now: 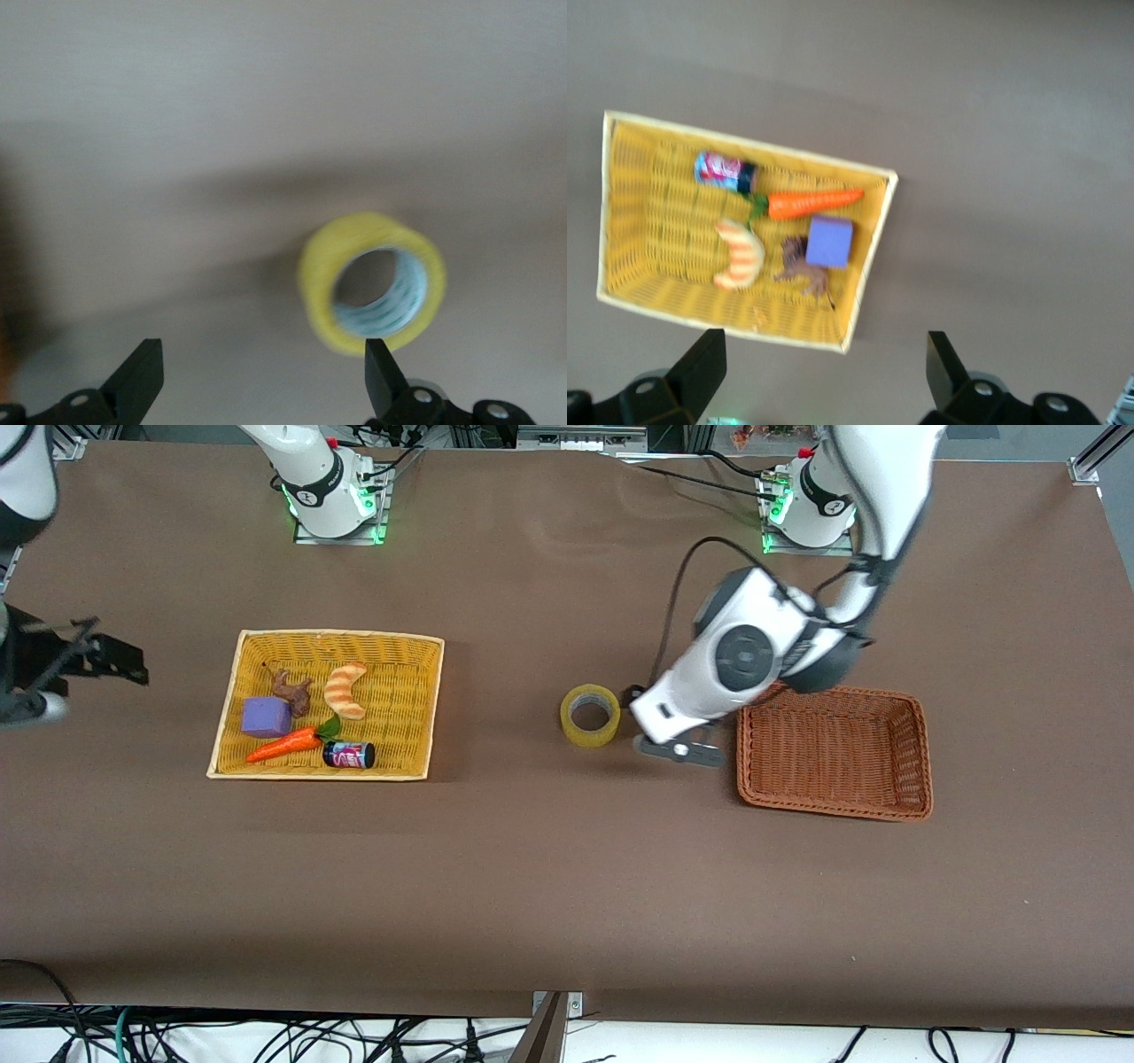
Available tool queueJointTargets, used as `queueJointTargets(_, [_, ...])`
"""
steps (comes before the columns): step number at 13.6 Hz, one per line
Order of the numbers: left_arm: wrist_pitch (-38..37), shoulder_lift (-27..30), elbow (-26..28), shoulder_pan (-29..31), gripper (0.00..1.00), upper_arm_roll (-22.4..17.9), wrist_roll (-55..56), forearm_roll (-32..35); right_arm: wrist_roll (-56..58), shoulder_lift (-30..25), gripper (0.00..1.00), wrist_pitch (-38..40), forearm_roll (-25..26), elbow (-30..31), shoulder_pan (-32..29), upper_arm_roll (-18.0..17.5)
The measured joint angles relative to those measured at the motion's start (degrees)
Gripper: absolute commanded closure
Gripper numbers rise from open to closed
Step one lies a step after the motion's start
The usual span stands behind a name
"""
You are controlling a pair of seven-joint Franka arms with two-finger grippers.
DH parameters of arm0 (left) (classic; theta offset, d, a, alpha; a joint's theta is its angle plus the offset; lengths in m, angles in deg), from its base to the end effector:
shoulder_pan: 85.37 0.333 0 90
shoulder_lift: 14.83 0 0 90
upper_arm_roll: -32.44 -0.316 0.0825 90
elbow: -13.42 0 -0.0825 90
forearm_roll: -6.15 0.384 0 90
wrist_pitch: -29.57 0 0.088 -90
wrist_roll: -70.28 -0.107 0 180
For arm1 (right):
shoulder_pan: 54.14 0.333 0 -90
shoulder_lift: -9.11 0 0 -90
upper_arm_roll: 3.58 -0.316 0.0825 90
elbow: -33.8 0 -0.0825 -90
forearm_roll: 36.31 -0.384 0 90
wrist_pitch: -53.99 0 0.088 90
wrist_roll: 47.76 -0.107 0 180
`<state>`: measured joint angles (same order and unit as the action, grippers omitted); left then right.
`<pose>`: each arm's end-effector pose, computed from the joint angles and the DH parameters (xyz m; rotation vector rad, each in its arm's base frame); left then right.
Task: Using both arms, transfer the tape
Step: 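Grasp the tape roll with the left gripper while the right gripper withdraws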
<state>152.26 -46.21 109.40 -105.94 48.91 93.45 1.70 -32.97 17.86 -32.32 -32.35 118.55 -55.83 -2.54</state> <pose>0.5454 -0.3897 0.2920 2.9687 -0.2416 -0.2402 0.5909 -0.0352 0.5748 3.0656 0.3237 -0.2083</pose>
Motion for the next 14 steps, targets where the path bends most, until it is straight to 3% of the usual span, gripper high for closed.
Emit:
queueJointTargets(3, [5.32,-5.88,0.20,-4.98,0.00,-0.06,3.47,5.11,0.48,-4.17,0.00,-0.67,-0.01,4.34,0.00,-0.52])
queueJointTargets(6, [9.98,-9.95,0.20,-6.06,0.04,-0.09,5.79,11.04,0.30,-5.26,0.00,-4.04,0.05,4.79,-0.33,-0.56])
queueJointTargets(7, [10.10,-10.16,0.15,-6.06,0.14,-0.18,5.91,12.62,0.12,-5.63,0.00,-4.74,0.05,4.80,-0.68,-0.44])
queueJointTargets(9, [10.09,-10.16,0.03,-6.03,0.84,-0.49,6.05,14.73,0.04,-6.93,0.00,-4.91,0.04,4.85,-1.41,-0.27])
queueJointTargets(11, [10.06,-10.35,0.03,-6.05,1.00,-0.56,6.59,14.97,0.00,-7.60,0.00,-4.96,0.03,5.06,-1.53,-0.27])
queueJointTargets(14, [10.06,-10.40,0.02,-6.06,1.00,-0.56,7.37,14.98,-0.02,-7.02,0.00,-5.37,-0.10,5.08,-1.55,-0.29])
